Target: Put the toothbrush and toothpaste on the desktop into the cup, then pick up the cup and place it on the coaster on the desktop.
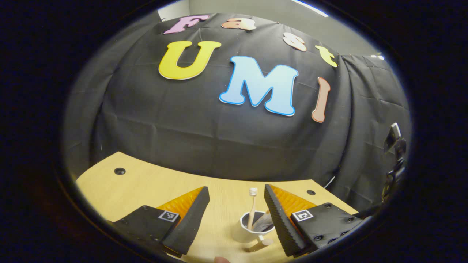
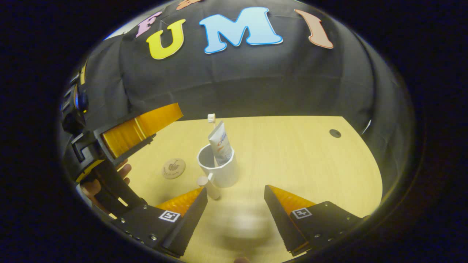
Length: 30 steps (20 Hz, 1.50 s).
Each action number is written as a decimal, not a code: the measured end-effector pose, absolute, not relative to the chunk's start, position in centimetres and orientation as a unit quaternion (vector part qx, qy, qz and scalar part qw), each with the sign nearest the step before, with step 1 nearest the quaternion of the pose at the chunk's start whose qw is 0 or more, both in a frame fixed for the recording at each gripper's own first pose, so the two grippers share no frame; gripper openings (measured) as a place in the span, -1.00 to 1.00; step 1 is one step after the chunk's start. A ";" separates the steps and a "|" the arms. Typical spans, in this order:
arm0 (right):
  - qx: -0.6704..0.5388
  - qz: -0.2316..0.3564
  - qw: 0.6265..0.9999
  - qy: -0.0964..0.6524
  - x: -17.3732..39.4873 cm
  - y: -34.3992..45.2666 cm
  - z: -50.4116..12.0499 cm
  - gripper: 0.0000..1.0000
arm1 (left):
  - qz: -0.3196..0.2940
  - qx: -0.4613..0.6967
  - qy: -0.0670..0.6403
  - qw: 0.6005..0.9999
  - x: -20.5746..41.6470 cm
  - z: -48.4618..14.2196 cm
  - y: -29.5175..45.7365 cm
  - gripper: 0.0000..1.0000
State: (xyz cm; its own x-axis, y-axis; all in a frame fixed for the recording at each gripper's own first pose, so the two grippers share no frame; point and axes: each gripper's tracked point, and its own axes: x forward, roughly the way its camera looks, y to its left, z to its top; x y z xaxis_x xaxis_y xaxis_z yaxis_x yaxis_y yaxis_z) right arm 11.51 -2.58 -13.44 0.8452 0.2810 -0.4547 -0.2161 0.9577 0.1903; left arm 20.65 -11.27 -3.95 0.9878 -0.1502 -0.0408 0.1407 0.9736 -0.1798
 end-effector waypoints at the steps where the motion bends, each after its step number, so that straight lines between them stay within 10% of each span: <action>1: 0.063 0.135 0.957 0.250 11.6 -2.0 -13.6 0.89 | -0.068 -0.090 0.028 0.993 20.3 -3.8 -10.6 0.92; 30: 0.007 0.069 0.876 0.476 18.1 3.7 -20.6 0.87 | -0.022 -0.075 0.081 0.994 15.1 -7.4 -0.2 0.93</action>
State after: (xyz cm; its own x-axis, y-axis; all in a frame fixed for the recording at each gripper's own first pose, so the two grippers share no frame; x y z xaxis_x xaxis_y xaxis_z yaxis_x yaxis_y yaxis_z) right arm 18.10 3.66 -20.61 0.5364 0.1285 -0.8342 -0.1150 0.9903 0.0785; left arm 15.08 -0.15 -7.38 0.9858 -0.0558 -0.1583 0.0312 0.9877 -0.1534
